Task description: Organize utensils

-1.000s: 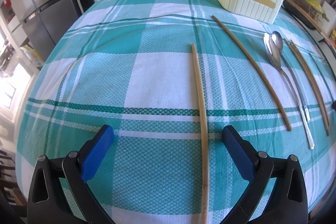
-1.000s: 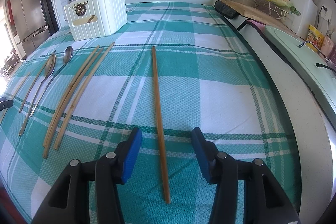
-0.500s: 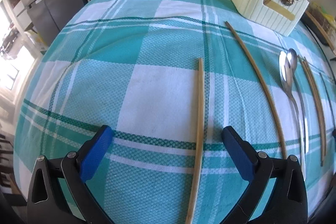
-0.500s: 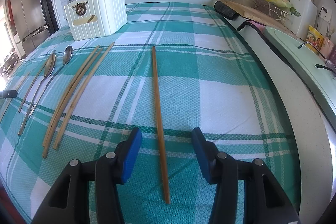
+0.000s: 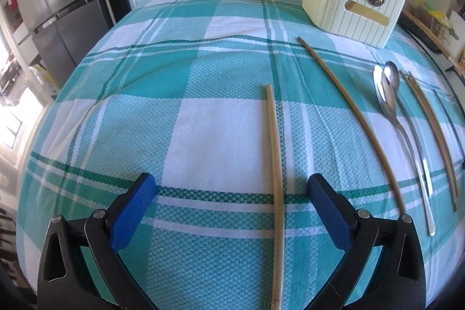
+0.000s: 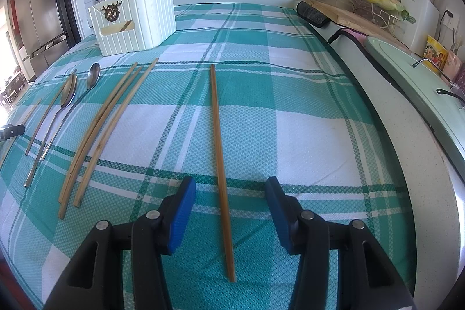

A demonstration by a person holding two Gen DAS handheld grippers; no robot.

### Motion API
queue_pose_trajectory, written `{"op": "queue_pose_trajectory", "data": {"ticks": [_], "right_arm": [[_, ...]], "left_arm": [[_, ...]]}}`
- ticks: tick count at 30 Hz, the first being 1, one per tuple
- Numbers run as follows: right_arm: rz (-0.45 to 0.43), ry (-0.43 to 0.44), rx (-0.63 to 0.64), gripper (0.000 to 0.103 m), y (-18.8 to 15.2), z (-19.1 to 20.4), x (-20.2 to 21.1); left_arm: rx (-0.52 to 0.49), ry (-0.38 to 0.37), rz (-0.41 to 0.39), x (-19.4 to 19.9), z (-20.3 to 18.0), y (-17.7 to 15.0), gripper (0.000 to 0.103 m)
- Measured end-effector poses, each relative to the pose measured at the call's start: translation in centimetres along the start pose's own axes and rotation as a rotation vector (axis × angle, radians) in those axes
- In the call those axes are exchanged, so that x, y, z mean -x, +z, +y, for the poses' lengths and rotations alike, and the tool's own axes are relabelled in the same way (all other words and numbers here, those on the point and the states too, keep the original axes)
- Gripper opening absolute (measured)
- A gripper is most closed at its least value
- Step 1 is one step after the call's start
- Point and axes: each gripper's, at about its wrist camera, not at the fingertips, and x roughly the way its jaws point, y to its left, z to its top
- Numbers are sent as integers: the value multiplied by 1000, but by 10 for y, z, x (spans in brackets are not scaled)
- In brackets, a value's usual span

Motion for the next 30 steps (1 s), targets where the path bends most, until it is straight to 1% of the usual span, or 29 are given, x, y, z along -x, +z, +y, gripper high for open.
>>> {"op": "queue_pose_trajectory", "data": {"ticks": [4,7,9,14,17,19,21,25,26,27,29,30], "right_arm": [[2,3,-1,51,0,0,0],[21,2,5,51,2,0,-1],[55,9,22,51,8,0,-4],[159,62,60,53,33,-3,-20],[195,70,109,51,50,2,-33],[217,83,130,51,65,5,-45],[230,87,144,50,80,8,-56],[241,80,154,47,107,15,-79],[240,76,150,46,114,16,-83],[246,74,146,42,120,18,-89],[249,70,134,38,130,21,-97],[250,71,133,33,134,23,-100]], "left_arm": [[-8,-2,2,0,-1,1,103],[-24,-8,10,-2,-2,4,103],[-42,-17,22,-5,-3,8,103],[-108,-51,61,-9,-6,17,101],[-159,-84,77,-9,-9,22,92],[-192,-102,90,-9,-13,27,83],[-223,-112,102,-11,-19,33,77],[-247,-139,118,-18,-24,46,72],[-244,-145,120,-21,-24,50,71],[-242,-143,120,-23,-25,54,68],[-238,-142,116,-24,-27,58,60],[-240,-144,112,-25,-29,59,52]]}}
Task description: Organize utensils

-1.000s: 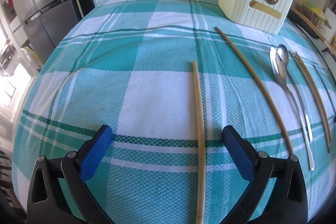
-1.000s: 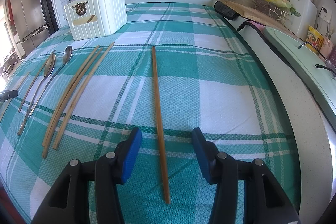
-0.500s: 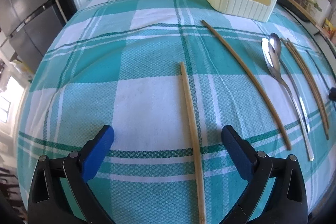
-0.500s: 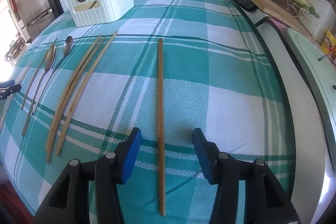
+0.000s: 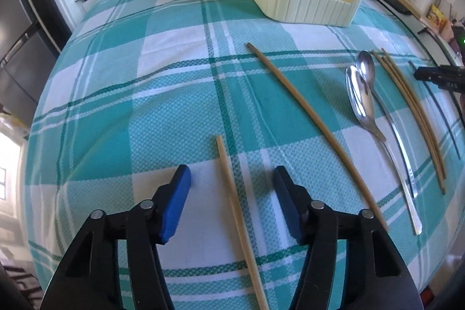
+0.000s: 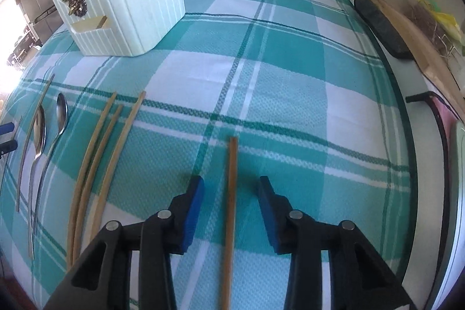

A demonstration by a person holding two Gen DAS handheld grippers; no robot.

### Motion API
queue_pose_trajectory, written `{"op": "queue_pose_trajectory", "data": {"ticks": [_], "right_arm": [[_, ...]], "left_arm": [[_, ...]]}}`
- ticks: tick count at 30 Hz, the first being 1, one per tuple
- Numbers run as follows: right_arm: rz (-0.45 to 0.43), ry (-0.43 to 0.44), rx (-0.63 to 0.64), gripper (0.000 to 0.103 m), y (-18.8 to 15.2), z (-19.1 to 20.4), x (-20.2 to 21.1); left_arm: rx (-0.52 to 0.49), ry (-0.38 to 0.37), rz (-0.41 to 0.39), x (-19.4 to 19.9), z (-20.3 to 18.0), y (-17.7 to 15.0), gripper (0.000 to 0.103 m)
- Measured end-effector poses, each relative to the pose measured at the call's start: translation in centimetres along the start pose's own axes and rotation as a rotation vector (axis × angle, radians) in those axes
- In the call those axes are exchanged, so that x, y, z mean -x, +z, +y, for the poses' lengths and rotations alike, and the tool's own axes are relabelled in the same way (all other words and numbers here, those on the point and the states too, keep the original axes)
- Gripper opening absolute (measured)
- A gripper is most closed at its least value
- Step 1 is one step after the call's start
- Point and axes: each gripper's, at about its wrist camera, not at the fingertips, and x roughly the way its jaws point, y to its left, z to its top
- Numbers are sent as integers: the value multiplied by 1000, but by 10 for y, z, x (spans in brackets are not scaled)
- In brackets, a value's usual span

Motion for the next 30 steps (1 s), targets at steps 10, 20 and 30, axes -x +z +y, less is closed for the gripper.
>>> {"op": "queue_pose_trajectory", "data": {"ticks": [10,20,30], "right_arm": [[-124,11,-98,6,9,3,14],[-471,132,-87,6,-18,17,165],[-674,149,-40,6,-14,43,249]], "left_arm": [[76,-69,-108,20,1,1,3],[100,-166,-420,152,-2,9,3],[92,-197,-562,217,3,43,3]]}}
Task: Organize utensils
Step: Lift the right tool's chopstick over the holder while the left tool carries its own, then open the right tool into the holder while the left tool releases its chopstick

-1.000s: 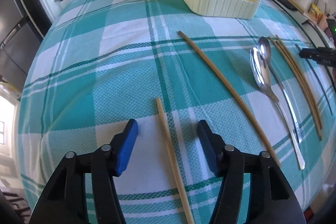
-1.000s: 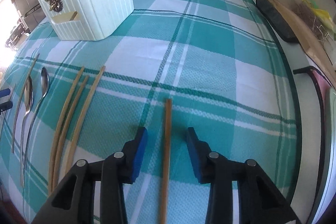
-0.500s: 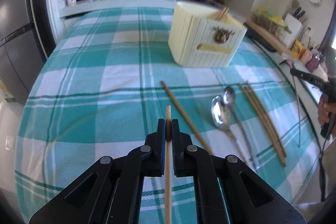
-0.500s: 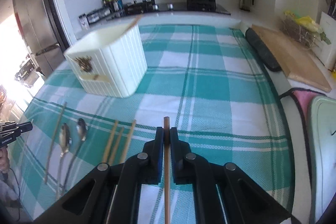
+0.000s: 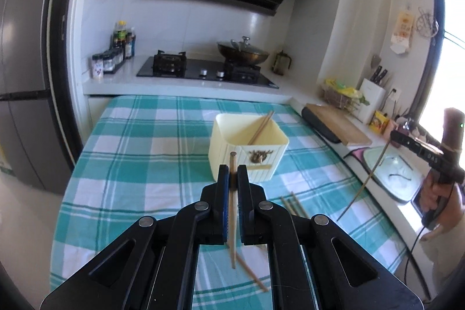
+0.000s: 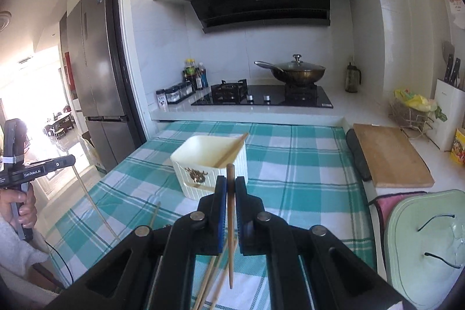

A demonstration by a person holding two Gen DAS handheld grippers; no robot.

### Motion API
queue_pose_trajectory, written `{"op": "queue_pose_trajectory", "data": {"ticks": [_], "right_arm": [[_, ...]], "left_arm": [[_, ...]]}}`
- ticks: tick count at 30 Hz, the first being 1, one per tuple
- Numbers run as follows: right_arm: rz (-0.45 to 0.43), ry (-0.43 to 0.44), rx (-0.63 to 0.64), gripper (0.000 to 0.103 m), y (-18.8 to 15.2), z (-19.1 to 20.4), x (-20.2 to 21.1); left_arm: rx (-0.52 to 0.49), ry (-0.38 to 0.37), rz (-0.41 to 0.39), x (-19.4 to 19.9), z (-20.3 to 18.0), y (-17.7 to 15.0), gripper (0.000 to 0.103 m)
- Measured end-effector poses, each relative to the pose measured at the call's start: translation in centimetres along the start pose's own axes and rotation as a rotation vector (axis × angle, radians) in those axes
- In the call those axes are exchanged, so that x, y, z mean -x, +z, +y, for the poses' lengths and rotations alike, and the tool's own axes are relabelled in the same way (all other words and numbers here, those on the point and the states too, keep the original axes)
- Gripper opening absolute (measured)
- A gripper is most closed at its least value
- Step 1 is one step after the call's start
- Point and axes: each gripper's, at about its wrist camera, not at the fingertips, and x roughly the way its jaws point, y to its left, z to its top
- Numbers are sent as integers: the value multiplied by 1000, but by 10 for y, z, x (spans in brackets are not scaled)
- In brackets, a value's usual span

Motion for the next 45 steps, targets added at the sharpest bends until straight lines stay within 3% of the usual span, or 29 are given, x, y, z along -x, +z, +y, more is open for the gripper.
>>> {"op": "queue_pose_trajectory", "data": {"ticks": [6,12,15,17,21,25,29,32,35,37,38,40,45], "right_arm": [[-72,-2,25,6,46,11,-17],[-191,-12,44,6,107,23,-46],[-258,-8,31,6,125,27,-68],[-278,-2,31,6,129,28,-86],[-151,13,-21,6,124,22,-144],[32,31,-74,6,107,9,-204],[175,39,-127,6,89,-4,-247],[210,43,-153,7,81,-8,-261],[213,50,-154,14,80,-8,-266],[182,37,-116,41,80,-5,-255],[163,26,-98,45,80,-3,-249],[139,14,-60,46,74,-1,-227],[135,-19,-13,47,19,-11,-166]], "left_arm": [[-13,-36,-59,-11,-9,65,3],[-20,3,-191,-44,-22,130,3],[-15,32,-236,-67,-24,146,3],[-10,46,-221,-89,-24,150,3],[25,48,-103,-144,-15,145,3],[47,46,88,-201,-5,126,3],[50,48,187,-233,-3,106,3],[46,40,219,-243,-6,97,4],[48,8,222,-233,-6,90,17],[49,13,224,-218,-2,81,47],[55,27,221,-210,0,77,54],[79,50,218,-186,10,56,70],[141,110,256,-140,35,-28,83]]}}
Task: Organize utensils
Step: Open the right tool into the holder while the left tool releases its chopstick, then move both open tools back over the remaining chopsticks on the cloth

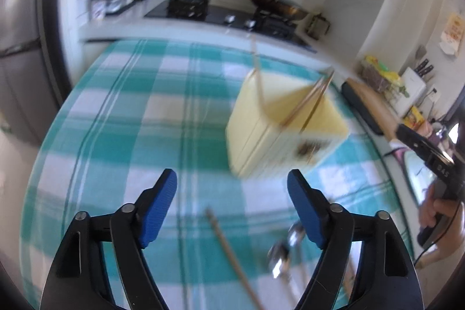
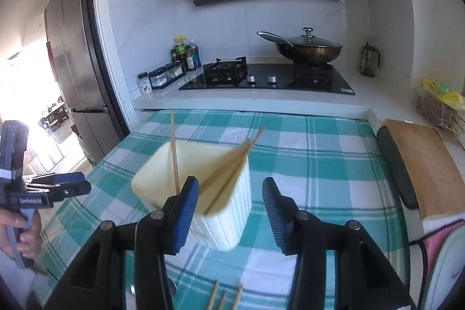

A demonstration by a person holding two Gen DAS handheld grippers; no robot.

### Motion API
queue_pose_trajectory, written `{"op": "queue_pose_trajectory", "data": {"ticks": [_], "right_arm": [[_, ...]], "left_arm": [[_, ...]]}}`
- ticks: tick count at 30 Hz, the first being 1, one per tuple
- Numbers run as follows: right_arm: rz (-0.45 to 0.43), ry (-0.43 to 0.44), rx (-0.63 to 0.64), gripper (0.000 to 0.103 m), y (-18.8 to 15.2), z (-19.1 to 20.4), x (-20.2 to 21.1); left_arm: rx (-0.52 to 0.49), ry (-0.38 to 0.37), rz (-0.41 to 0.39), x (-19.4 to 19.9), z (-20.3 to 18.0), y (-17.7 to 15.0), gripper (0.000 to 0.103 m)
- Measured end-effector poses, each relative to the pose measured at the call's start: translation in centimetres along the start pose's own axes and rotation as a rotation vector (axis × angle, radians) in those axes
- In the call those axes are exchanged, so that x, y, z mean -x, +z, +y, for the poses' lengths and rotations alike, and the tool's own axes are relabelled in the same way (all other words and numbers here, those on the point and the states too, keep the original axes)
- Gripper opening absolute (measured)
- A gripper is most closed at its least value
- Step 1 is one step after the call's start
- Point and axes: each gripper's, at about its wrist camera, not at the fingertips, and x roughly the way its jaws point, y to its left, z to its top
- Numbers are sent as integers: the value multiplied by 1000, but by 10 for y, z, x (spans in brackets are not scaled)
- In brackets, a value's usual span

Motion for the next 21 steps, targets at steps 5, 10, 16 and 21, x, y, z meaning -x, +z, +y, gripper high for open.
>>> {"op": "queue_pose_trajectory", "data": {"ticks": [5,10,16,21], "right_arm": [[101,-157,13,47,-109,-21,27],[161,-295,-51,47,-185,-46,36],[182,-362,-96,51,-199,-58,35],[280,-388,-123,58,-205,-65,18]], "left_arm": [[85,115,32,-6,29,-76,84],[141,185,-66,-18,34,-99,84],[175,287,-24,-48,37,-106,94],[195,315,7,-51,43,-105,101]]}}
